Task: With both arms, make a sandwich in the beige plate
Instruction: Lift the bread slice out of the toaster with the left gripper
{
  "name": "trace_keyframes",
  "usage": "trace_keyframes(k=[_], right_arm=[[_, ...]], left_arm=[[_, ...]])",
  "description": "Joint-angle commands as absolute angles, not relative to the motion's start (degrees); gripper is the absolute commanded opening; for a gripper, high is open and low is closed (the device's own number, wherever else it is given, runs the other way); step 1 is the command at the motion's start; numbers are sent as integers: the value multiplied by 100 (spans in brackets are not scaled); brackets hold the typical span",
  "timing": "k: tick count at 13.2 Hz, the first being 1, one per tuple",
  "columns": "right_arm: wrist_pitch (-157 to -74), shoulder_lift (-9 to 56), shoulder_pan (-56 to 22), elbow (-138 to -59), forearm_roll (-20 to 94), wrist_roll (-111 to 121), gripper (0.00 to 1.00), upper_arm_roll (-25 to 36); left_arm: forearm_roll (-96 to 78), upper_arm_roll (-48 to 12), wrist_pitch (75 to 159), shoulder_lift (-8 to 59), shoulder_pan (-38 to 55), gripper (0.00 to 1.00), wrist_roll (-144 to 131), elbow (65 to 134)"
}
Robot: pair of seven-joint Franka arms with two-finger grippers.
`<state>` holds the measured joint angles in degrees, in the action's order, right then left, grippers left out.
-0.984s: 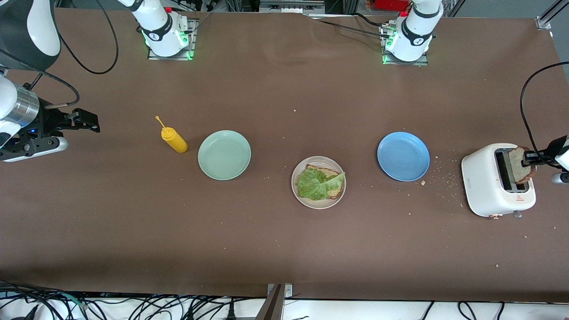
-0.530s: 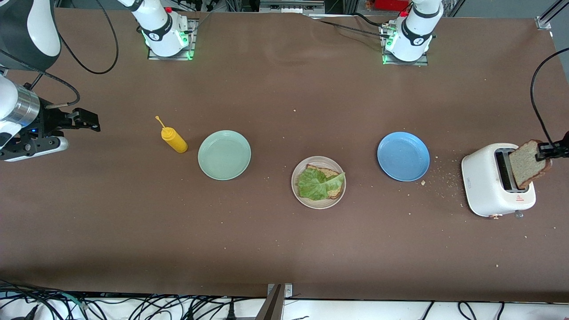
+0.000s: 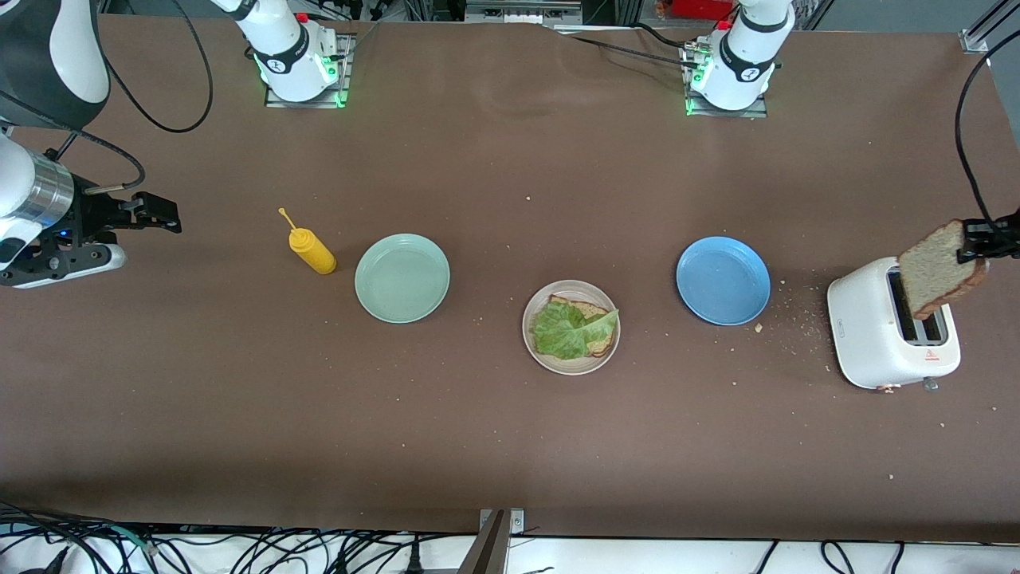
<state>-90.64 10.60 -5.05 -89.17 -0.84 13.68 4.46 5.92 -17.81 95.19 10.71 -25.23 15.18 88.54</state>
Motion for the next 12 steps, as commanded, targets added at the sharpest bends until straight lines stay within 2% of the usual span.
trace_keyframes(k=[1, 3, 6, 12], right_arm=[[-9026, 958, -431, -9009, -149, 1371, 100, 369], [-9035, 967, -422, -9009, -149, 1345, 100, 378], [-9035, 967, -404, -9009, -149, 1354, 100, 378], [-9026, 967, -396, -9009, -149, 1318, 100, 378]], left_arm=[[633, -2292, 9256, 1107, -2549, 0, 1154, 8719], [494, -2862, 9176, 1107, -2549, 0, 504, 8719], [-550, -3277, 9167, 1195, -2523, 0, -297, 8771], [-2397, -3454, 9490, 2012, -2101, 0, -615, 8745]])
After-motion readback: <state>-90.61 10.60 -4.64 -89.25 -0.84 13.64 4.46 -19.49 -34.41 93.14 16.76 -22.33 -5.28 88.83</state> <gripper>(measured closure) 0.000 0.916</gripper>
